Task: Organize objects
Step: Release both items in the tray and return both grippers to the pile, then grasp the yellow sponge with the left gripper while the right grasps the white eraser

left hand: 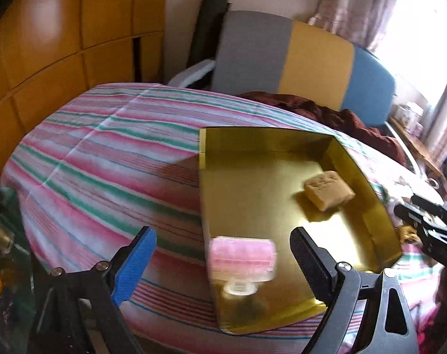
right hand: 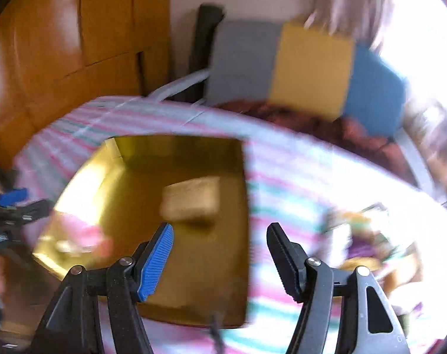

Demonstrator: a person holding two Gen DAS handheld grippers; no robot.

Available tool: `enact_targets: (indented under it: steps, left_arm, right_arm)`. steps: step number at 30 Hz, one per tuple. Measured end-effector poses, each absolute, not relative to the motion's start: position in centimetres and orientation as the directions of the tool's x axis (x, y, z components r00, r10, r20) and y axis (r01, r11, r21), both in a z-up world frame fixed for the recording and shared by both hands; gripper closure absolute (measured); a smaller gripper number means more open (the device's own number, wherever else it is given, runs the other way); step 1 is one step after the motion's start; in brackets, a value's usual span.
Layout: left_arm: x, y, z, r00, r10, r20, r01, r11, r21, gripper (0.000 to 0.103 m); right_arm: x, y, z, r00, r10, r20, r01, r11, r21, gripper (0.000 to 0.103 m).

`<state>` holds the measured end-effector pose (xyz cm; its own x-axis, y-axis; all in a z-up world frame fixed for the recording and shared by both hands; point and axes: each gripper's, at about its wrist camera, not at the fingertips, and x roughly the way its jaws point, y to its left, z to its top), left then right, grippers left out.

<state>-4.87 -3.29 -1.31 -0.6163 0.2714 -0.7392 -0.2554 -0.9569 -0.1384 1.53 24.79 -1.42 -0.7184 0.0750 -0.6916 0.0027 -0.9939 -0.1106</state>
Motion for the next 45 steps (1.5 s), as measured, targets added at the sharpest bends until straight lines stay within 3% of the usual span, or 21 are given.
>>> enact_targets:
  steps: [3,6,10,12,24,34,39,45]
  left_arm:
    - [-4.7,-2.0,-1.1,-0.595,0.299,-0.746,-0.287,-0.946,-0.151,0.010]
    - [-4.3,-0.3,-0.8,-0.575,0.341,-0.743,-0.338,-0.927,-0.164,0.010]
    - [-3.8,1.8,-0.2,-0.565,0.377,-0.734,-0.401,-0.903,-0.156,0.009]
    - [-3.6,3.0,-0.1,-0.555,0.390,-0.735,-0.429,-0.891,-0.149,0.005]
    - [-2.4,10.4,0.5,-0.408,0.527,-0.746,-0.588,-0.777,-0.228,0.004]
    - [1.8,19.9,0.3,-0.282,0.580,-0.764,-0.767,-0.615,-0.183,0.005]
    - [3.0,24.0,0.4,-0.252,0.590,-0.767,-0.827,-0.543,-0.146,0.020]
    - [3.6,28.8,0.3,-0.205,0.603,-0.771,-0.879,-0.461,-0.127,0.024]
  right_arm:
    - [1.9,26.7,-1.6,-0.701,0.220,-0.678,-0.078,-0.969,-0.234,0.035]
    - [2.4,31.2,-2.0,-0.657,0.136,-0.742,-0.107,-0.990,-0.087,0.036]
    - [4.0,38.8,-1.6,-0.651,0.088,-0.754,-0.239,-0.967,0.093,0.036]
    - [4.8,42.0,-1.3,-0.657,0.088,-0.749,-0.299,-0.942,0.151,0.036]
    - [12.4,60.0,-3.8,-0.686,0.148,-0.713,-0.651,-0.562,0.510,0.035]
    - [13.2,60.6,-5.0,-0.643,0.103,-0.759,-0.689,-0.511,0.514,0.035]
    - [14.1,61.1,-5.5,-0.641,0.087,-0.763,-0.705,-0.460,0.540,0.031]
    - [14.6,61.1,-5.0,-0.674,0.085,-0.734,-0.682,-0.454,0.574,0.023]
